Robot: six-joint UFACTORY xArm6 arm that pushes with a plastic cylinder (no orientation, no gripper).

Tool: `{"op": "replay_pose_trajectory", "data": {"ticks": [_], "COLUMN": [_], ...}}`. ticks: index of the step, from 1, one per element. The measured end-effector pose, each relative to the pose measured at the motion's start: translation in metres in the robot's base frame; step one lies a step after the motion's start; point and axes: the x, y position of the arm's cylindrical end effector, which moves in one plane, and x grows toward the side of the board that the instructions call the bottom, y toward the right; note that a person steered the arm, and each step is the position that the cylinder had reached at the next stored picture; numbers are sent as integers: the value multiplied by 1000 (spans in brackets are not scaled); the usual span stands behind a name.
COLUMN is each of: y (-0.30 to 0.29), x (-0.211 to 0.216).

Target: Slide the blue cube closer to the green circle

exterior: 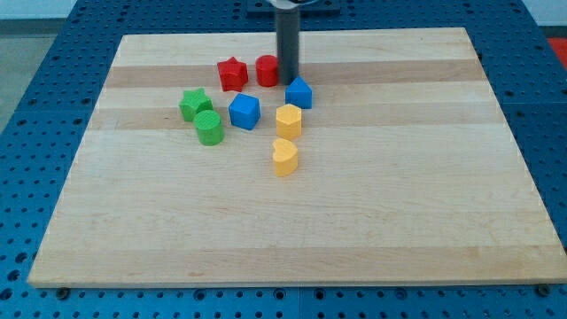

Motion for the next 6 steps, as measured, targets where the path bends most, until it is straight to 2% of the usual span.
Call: {"op": "replay_pose_trajectory", "data": {"ticks": [1, 2, 5, 6], "y": [-5, 7, -64, -62], "x": [20, 22, 105, 134]}}
